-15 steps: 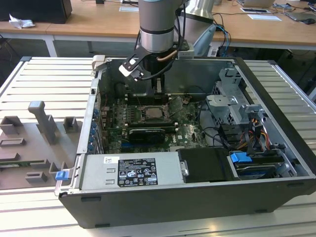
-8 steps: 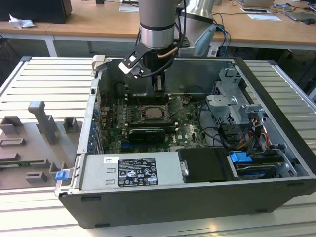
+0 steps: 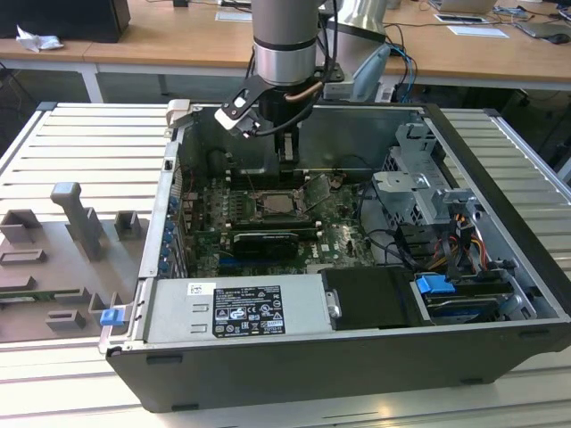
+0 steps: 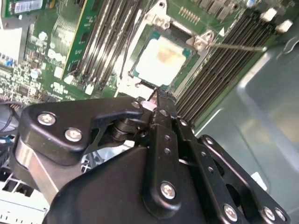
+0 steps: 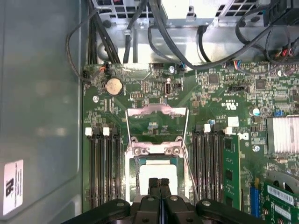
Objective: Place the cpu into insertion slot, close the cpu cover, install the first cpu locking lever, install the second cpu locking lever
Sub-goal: 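Close the cpu cover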
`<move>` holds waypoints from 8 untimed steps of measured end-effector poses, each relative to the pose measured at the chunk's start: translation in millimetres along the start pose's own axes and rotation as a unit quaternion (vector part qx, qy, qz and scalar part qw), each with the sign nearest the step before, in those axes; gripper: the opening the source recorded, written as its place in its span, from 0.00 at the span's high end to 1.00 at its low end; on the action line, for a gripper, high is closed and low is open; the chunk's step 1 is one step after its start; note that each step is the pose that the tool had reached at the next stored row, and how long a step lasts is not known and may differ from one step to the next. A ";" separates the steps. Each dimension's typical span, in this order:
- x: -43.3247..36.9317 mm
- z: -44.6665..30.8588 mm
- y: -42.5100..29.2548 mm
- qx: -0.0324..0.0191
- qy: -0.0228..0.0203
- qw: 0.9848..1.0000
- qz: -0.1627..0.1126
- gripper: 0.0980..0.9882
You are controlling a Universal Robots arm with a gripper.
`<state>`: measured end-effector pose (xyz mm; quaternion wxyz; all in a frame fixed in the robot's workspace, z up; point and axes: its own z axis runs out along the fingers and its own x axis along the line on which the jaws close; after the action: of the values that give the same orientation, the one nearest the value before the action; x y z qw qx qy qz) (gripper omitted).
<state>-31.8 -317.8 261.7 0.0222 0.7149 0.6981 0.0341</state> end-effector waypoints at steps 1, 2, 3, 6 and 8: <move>0.0 -0.3 2.7 0.000 0.000 1.000 0.000 0.99; 0.2 -2.3 2.9 0.000 0.000 1.000 0.000 0.99; 0.2 -5.4 3.2 0.000 0.000 1.000 0.000 0.99; 0.3 -7.6 5.1 0.000 0.000 1.000 0.000 0.99; 0.4 -7.6 7.4 0.001 0.000 1.000 0.000 0.99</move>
<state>-25.0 -317.7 269.9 0.0216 0.7151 0.6979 0.0333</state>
